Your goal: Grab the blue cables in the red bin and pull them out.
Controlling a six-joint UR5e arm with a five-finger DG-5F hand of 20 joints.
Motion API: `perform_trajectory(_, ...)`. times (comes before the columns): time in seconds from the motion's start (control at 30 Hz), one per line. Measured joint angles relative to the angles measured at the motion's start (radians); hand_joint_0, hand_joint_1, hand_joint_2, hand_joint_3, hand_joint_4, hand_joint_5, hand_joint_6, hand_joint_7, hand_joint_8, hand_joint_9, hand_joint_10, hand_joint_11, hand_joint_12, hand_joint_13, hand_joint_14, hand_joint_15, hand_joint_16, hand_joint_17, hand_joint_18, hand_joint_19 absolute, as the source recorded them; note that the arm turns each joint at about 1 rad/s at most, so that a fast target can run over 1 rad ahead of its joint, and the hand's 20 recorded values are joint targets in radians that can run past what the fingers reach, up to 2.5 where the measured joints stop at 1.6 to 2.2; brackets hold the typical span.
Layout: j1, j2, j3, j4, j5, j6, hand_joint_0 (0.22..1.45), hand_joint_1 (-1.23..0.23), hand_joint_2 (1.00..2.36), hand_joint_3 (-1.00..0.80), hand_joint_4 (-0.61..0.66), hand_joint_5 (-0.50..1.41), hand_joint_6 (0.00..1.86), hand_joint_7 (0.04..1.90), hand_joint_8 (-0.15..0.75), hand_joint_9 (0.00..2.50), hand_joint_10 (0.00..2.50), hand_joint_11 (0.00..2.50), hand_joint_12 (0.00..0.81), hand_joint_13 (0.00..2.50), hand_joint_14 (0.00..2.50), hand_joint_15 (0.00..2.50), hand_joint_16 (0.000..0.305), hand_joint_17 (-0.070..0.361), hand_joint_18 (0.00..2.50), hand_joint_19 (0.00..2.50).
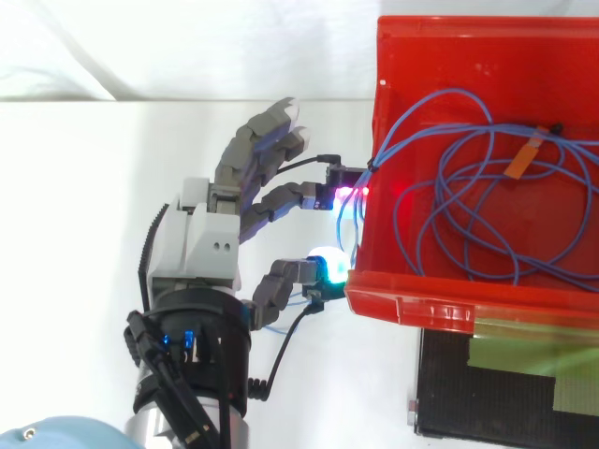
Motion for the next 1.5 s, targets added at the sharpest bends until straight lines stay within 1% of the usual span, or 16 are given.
perform_trajectory(0.13, 0.000, 0.000, 0.000, -0.001, 0.000, 0.000, 0.84, -0.81, 1.00, -1.00, 0.27, 0.87, 0.14, 0.69, 0.264, 0.56, 0.02, 0.41, 0.323, 0.37, 0.01, 0.35, 0.042, 0.094, 0.36, 0.56)
perform_trajectory(0.67, -0.002, 0.000, -0.006, -0.003, -0.001, 0.000, 0.85, -0.81, 1.00, -1.00, 0.25, 0.88, 0.17, 0.68, 0.261, 0.58, 0.01, 0.42, 0.319, 0.37, 0.01, 0.35, 0.042, 0.094, 0.37, 0.56)
perform_trajectory(0.93, -0.001, 0.000, -0.016, -0.001, -0.001, 0.000, 0.85, -0.81, 1.00, -1.00, 0.24, 0.87, 0.29, 0.65, 0.263, 0.61, 0.01, 0.44, 0.318, 0.38, 0.01, 0.35, 0.042, 0.093, 0.37, 0.56)
perform_trajectory(1.13, 0.002, 0.000, -0.016, -0.006, -0.001, 0.002, 0.86, -0.82, 1.00, -1.00, 0.23, 0.87, 0.32, 0.63, 0.264, 0.62, 0.02, 0.45, 0.318, 0.40, 0.01, 0.36, 0.042, 0.093, 0.38, 0.57)
perform_trajectory(1.33, 0.005, 0.001, -0.005, -0.012, 0.000, 0.002, 0.86, -0.82, 1.00, -1.00, 0.23, 0.87, 0.34, 0.62, 0.266, 0.62, 0.02, 0.45, 0.318, 0.40, 0.01, 0.36, 0.042, 0.094, 0.39, 0.57)
perform_trajectory(1.5, 0.013, 0.001, 0.021, -0.044, 0.003, 0.002, 0.86, -0.81, 1.00, -1.00, 0.23, 0.87, 0.34, 0.63, 0.260, 0.62, 0.02, 0.45, 0.318, 0.40, 0.01, 0.37, 0.041, 0.093, 0.39, 0.57)
